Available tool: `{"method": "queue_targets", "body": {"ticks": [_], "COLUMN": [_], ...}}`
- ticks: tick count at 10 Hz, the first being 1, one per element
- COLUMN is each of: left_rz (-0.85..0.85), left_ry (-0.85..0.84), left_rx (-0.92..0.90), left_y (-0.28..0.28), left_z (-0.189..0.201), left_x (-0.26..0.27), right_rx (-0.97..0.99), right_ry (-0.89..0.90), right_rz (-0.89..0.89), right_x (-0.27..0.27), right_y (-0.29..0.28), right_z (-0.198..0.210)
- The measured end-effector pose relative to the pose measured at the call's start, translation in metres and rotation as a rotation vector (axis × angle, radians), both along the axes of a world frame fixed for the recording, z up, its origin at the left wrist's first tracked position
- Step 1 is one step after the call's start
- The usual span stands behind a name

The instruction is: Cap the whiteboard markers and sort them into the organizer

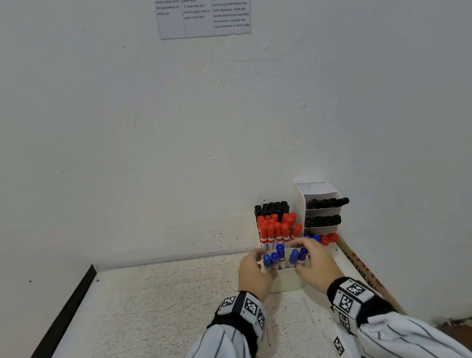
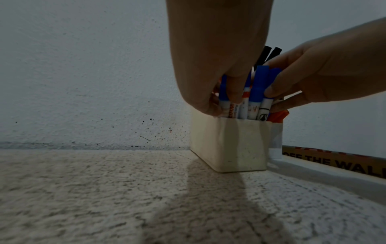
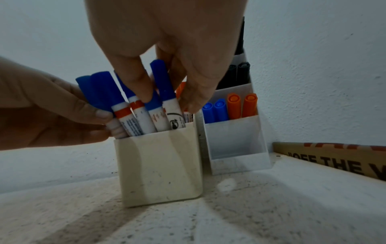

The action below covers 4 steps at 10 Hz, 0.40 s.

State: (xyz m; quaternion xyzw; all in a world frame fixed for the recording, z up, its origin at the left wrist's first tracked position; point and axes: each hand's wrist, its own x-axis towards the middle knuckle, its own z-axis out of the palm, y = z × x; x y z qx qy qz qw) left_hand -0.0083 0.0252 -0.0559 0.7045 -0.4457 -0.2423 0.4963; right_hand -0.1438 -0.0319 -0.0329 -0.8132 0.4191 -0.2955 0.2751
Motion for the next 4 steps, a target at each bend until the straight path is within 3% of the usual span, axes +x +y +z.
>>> {"method": "queue_targets", "body": {"ticks": [1, 2, 4], "left_rz": [-0.044, -0.103, -0.102], "left_ry": [0.053, 0.138, 0.077], "left_rx": [0.130, 0.164, 0.338], "left_y": [0.004, 0.011, 0.028], "left_z": [-0.004, -0.001, -0.001], "left_x": [-0.005, -0.009, -0.007], "right_rx": [0.058, 0.217, 0.373], "right_ry": [-0.010, -0.039, 0.130], "right_rz": [-0.146, -0.162, -0.236], "right_x": [0.000, -0.003, -0.002], "right_y": [0.005, 0.012, 0.024], "right_z": [-0.003, -0.002, -0.008]}}
